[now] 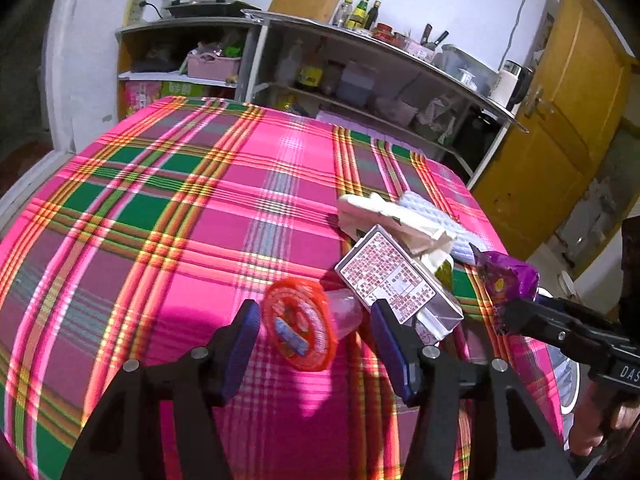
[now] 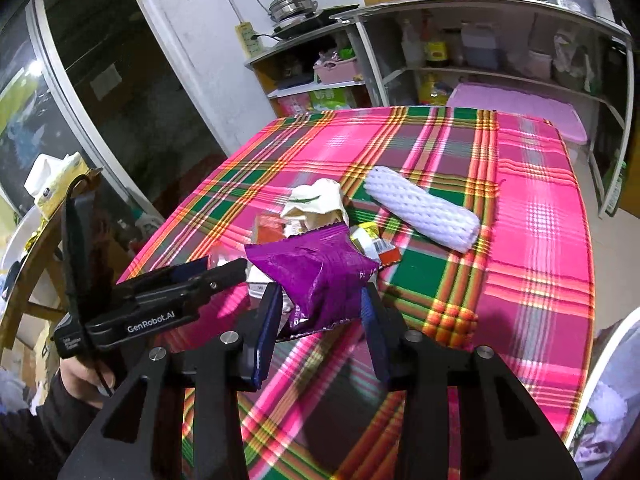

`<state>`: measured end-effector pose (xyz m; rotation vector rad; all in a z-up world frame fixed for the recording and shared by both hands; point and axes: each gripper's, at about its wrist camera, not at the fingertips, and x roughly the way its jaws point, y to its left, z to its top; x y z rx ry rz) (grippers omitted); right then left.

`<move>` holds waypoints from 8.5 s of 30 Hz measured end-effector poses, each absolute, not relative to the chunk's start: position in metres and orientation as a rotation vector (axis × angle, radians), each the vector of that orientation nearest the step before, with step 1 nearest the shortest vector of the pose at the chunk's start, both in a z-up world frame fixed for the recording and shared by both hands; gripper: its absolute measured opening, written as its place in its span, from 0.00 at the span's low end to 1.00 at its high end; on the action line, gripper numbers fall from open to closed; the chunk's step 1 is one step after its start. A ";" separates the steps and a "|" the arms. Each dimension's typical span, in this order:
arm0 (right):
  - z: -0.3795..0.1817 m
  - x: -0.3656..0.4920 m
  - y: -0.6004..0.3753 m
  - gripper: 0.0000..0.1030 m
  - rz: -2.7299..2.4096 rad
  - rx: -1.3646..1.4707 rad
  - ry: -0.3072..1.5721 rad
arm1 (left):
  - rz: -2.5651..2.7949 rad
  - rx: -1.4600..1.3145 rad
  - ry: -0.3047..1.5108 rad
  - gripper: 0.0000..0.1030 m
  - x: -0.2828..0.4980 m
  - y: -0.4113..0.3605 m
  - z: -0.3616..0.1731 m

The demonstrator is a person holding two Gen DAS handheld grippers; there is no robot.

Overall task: Collect trash
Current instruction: 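Grasp the clear plastic cup with the left gripper while the right gripper holds the purple bag, then carry the clear cup and purple bag over the white bin with both grippers, then open both grippers to drop the cup and bag into the bin, then move both grippers back over the remaining trash on the table, then grasp the white foam mesh with the right gripper while the left gripper grasps the white paper wrapper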

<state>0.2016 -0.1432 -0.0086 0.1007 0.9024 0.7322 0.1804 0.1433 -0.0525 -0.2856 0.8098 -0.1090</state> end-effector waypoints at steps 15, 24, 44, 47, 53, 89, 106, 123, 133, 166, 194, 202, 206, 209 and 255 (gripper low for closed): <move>-0.011 0.190 -0.168 0.40 0.701 0.116 0.907 | -0.084 -0.269 0.804 0.43 0.179 0.137 -0.052; -0.002 0.182 -0.178 0.40 0.690 0.114 0.882 | -0.055 -0.278 0.773 0.42 0.156 0.135 -0.042; 0.024 0.126 -0.238 0.40 0.610 0.120 0.806 | -0.085 -0.199 0.658 0.42 0.080 0.054 0.016; 0.027 0.119 -0.249 0.40 0.593 0.128 0.799 | -0.107 -0.183 0.647 0.42 0.073 0.038 0.023; 0.033 0.104 -0.272 0.40 0.557 0.146 0.782 | -0.155 -0.157 0.633 0.42 0.062 0.008 0.033; 0.003 0.091 -0.399 0.40 0.339 0.289 0.800 | -0.418 -0.003 0.693 0.42 0.076 -0.132 0.022; -0.046 0.114 -0.436 0.40 0.232 0.322 0.942 | -0.546 0.028 0.842 0.42 0.121 -0.187 -0.030; -0.064 0.117 -0.443 0.48 0.199 0.309 0.995 | -0.599 0.059 0.947 0.43 0.140 -0.212 -0.060; -0.051 0.112 -0.444 0.48 0.200 0.308 0.964 | -0.613 0.043 0.928 0.50 0.138 -0.212 -0.055; 0.020 0.076 -0.356 0.48 0.401 0.171 0.817 | -0.434 -0.050 0.664 0.50 0.068 -0.117 0.033; 0.014 0.104 -0.285 0.48 0.531 0.074 0.854 | -0.232 -0.187 0.663 0.50 0.070 -0.004 0.010; 0.011 0.126 -0.259 0.48 0.577 0.045 0.858 | -0.144 -0.220 0.657 0.50 0.083 0.039 0.009; 0.010 0.139 -0.247 0.48 0.588 0.035 0.857 | -0.106 -0.253 0.670 0.50 0.092 0.058 0.005; 0.010 0.153 -0.240 0.48 0.591 0.030 0.856 | -0.082 -0.272 0.682 0.50 0.101 0.069 0.001; -0.036 0.276 -0.199 0.19 0.602 0.009 0.916 | -0.059 -0.402 0.793 0.54 0.247 0.074 -0.024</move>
